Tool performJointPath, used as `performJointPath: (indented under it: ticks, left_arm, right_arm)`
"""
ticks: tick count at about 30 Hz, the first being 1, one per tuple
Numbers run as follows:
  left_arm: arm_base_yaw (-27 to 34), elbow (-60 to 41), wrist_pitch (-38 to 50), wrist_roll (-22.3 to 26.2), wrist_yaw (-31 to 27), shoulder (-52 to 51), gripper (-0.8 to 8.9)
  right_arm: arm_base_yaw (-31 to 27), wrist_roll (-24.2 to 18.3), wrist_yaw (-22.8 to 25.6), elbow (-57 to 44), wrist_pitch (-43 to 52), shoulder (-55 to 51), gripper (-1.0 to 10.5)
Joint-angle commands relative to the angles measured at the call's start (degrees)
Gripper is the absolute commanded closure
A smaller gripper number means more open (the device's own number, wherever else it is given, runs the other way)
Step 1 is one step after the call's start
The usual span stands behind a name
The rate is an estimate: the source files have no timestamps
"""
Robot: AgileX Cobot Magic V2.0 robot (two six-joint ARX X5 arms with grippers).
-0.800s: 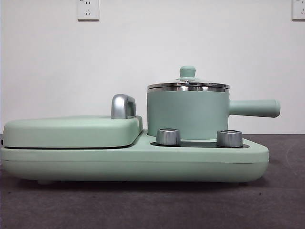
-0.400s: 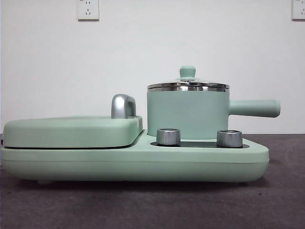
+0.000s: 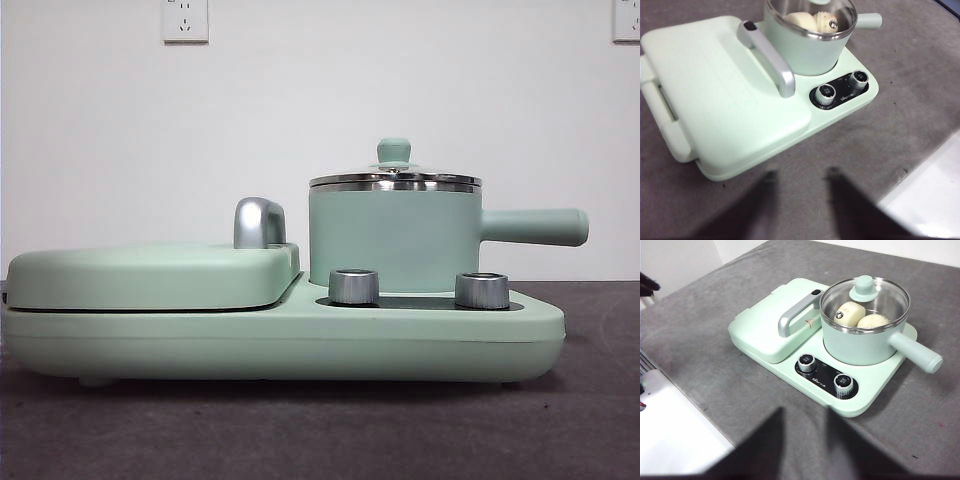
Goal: Put the buns in a small steamer
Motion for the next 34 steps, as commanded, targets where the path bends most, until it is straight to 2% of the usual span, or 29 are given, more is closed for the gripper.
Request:
performJointPath:
  ticks: [1, 16, 19, 22, 23, 28, 34]
  left_arm:
    - [-0.4, 0.4, 1.1, -0.9, -0.3, -0.6, 7.96]
    - [-0.3, -0.2, 2.0, -1.3, -0.3, -1.7, 7.92]
    - [1.4, -1.6, 3.0, -1.3, -0.3, -3.3, 7.92]
    - [6.3, -4.7, 5.0, -0.9, -0.3, -6.3, 7.92]
    - [8.3, -6.2, 6.5, 0.6, -0.5, -7.5, 7.92]
    - [21.8, -19.6, 19.3, 12.3, -1.0, -18.1, 7.92]
    - [33.7, -34.5, 32.9, 12.5, -1.0, -28.8, 7.92]
  right_arm:
    - [0.4, -0.2, 0.7, 0.4, 0.6, 0.2, 9.3]
    - [0.3, -0.3, 0.4, 0.6, 0.7, 0.1, 9.3]
    - [0.3, -0.3, 0.4, 0.6, 0.6, 0.1, 9.3]
    - [0.3, -0.3, 0.4, 0.6, 0.6, 0.1, 9.3]
    - [0.3, -0.3, 0.4, 0.6, 0.6, 0.1, 9.3]
    - [0.3, -0.3, 0.4, 0.6, 0.6, 0.1, 9.3]
    - [0.3, -0.3, 0.4, 0.6, 0.6, 0.1, 9.3]
